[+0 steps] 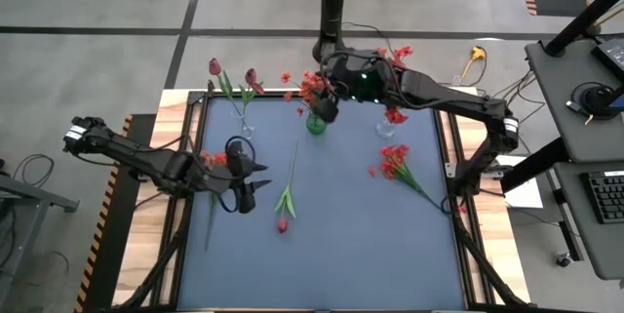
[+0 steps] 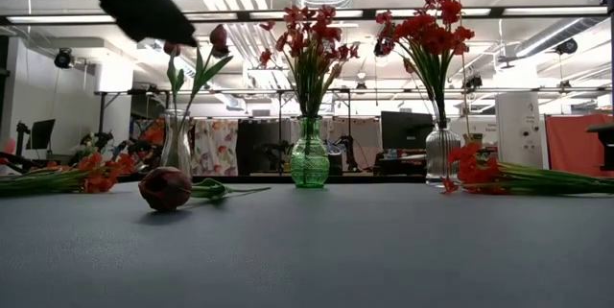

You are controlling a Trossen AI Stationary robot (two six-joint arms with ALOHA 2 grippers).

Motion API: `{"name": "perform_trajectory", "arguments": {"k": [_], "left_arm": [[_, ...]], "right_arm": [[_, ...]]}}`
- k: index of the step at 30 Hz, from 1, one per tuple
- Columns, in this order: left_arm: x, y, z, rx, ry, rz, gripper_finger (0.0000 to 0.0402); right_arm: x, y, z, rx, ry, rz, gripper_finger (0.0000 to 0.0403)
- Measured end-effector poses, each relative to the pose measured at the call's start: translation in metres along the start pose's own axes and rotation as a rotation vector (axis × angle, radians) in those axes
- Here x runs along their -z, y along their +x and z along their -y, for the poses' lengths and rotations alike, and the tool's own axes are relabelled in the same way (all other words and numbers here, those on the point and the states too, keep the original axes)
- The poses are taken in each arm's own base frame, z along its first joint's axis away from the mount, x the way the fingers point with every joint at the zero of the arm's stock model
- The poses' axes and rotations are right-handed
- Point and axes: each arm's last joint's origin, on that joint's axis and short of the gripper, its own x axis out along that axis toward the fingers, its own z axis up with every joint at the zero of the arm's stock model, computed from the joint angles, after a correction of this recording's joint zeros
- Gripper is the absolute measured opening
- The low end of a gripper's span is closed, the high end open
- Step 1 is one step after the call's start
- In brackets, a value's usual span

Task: Sort flowers into vase by color
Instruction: Put the red tulip into the left transparent vase

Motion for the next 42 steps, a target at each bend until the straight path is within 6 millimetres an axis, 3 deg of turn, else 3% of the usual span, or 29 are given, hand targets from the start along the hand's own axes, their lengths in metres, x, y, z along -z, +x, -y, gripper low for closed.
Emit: {"name": "perform_trajectory", "arguments": {"k": [6,13,22,26,35,42], "left_arm": [[0.002,-0.010,0.001,-0.054,-0.197,-0.182,0.0166],[0.009,-0.012,0.020,-0.073,-0.283,-0.351,0.0166],[0.011,-0.009,0.054,-0.078,-0.250,-0.462,0.0166],[0.012,-0.006,0.070,-0.057,-0.191,-0.517,0.0166],[0.017,-0.015,0.099,-0.012,-0.097,-0.565,0.0166],[0.017,-0.041,0.110,-0.038,-0.080,-0.586,0.0166]], "right_arm": [[-0.003,-0.030,-0.029,-0.092,-0.063,-0.026,0.0203],[-0.002,-0.066,-0.056,-0.193,-0.112,-0.063,0.0203],[0.013,-0.097,-0.082,-0.292,-0.144,-0.206,0.0203],[0.028,-0.103,-0.092,-0.330,-0.264,-0.325,0.0203],[0.080,-0.081,-0.112,-0.368,-0.402,-0.478,0.0203],[0.118,-0.034,-0.144,-0.415,-0.559,-0.426,0.0203]]}}
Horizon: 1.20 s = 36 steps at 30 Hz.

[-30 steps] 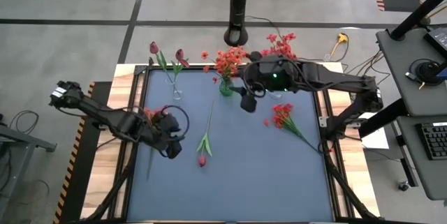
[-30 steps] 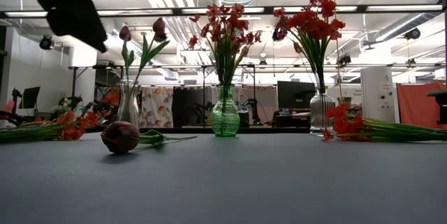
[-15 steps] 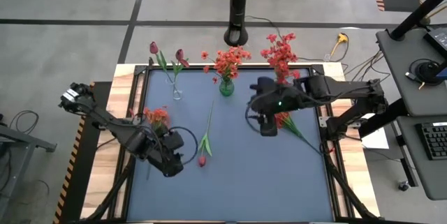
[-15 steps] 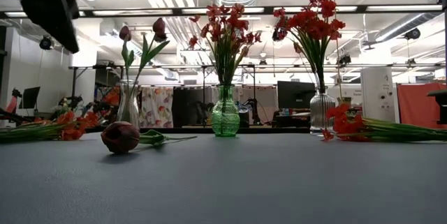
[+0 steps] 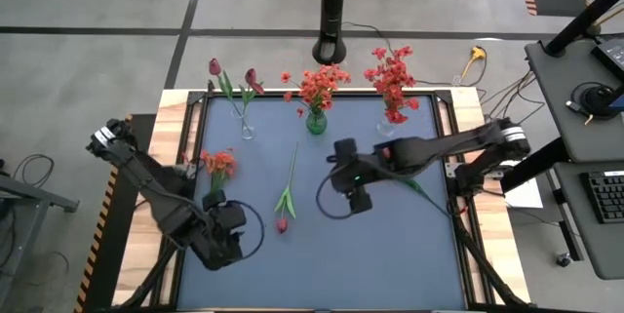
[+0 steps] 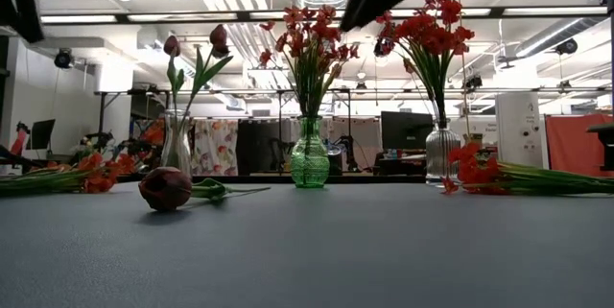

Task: Sort flowers into vase by color
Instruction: Put the red tulip into the left transparent vase

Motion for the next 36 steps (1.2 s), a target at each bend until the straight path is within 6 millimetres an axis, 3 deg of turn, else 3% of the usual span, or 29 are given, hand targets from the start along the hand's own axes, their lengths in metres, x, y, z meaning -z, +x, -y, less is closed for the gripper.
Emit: {"name": "perform_trajectory", "arguments": {"k": [11,20,30,36], "left_arm": [[0.018,-0.016,0.005,-0.044,0.014,0.182,0.0166],[0.019,-0.017,0.004,-0.063,0.009,0.237,0.0166],[0.020,-0.016,0.003,-0.072,0.013,0.244,0.0166],[0.019,-0.016,0.003,-0.083,0.016,0.267,0.0166]], "right_arm": [[-0.022,0.111,-0.015,-0.050,-0.275,0.099,0.0203],[-0.025,0.177,0.004,-0.042,-0.318,0.063,0.0203],[-0.021,0.222,0.022,-0.113,-0.319,-0.008,0.0203],[-0.023,0.234,0.026,-0.192,-0.307,-0.057,0.0203]]}}
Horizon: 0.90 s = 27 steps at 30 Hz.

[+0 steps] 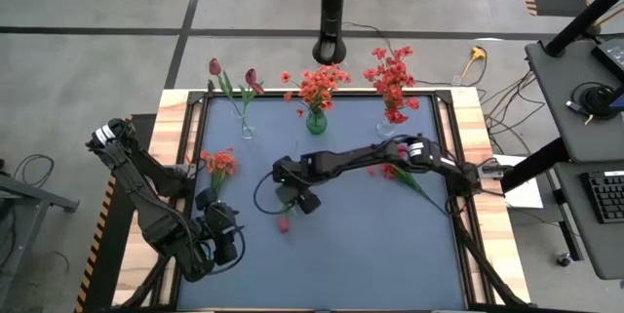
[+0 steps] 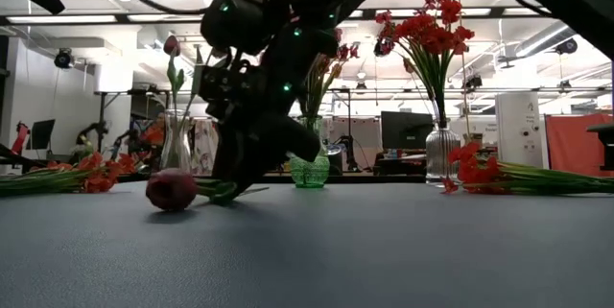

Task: Sort flowers into vase by color
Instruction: Put the red tulip into the left transparent vase

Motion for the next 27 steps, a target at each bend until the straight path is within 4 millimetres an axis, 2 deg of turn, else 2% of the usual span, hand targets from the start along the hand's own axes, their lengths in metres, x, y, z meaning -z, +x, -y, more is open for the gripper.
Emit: {"name": "perform_trajectory", "arguments": {"k": [5,15,19,24,27], "left_arm": [[-0.001,0.000,0.000,-0.006,0.000,0.018,0.0166],[-0.001,0.000,0.000,-0.010,0.001,0.027,0.0166],[-0.001,0.000,0.000,-0.010,0.001,0.027,0.0166],[-0.001,0.000,-0.001,-0.018,0.002,0.051,0.0166],[-0.002,0.000,-0.001,-0.019,0.002,0.052,0.0166]], "right_arm": [[-0.003,0.000,0.004,-0.050,0.006,-0.001,0.0186],[-0.006,-0.001,0.001,-0.137,-0.005,0.071,0.0066],[-0.007,-0.001,0.001,-0.155,-0.004,0.087,0.0030],[-0.009,-0.010,0.002,-0.156,0.004,0.091,0.0016],[-0.009,-0.024,0.003,-0.183,0.025,0.089,0.0016]]}}
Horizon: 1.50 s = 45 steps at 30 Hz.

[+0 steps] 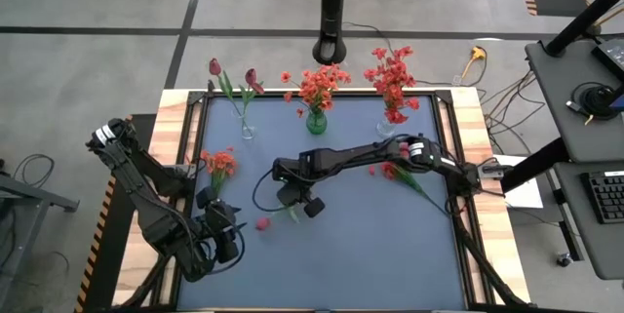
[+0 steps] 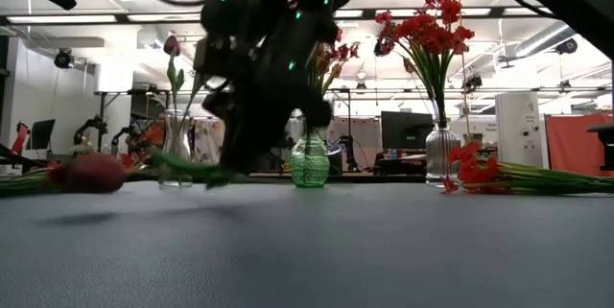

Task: Sort flowers into vase by color
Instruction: Put the red tulip into the left transparent vase

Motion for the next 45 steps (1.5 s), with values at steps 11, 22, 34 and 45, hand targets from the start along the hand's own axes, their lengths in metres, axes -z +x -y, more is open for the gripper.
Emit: {"name": "perform_trajectory", "arguments": {"k": [11,22,34,45], "left_arm": [[-0.002,0.001,-0.002,-0.039,0.006,0.107,0.0166],[0.008,0.014,-0.002,-0.077,0.012,0.235,0.0166],[-0.018,0.019,0.019,-0.062,0.082,0.467,0.0166],[-0.046,0.046,0.010,-0.125,0.016,0.455,0.0166]], "right_arm": [[-0.007,-0.070,-0.008,-0.181,0.079,0.181,0.0017],[0.002,-0.130,-0.038,0.056,0.102,0.450,0.0018],[0.004,-0.160,-0.066,0.481,0.175,0.932,0.0018],[0.010,-0.152,-0.076,0.528,0.190,1.040,0.0018]]}}
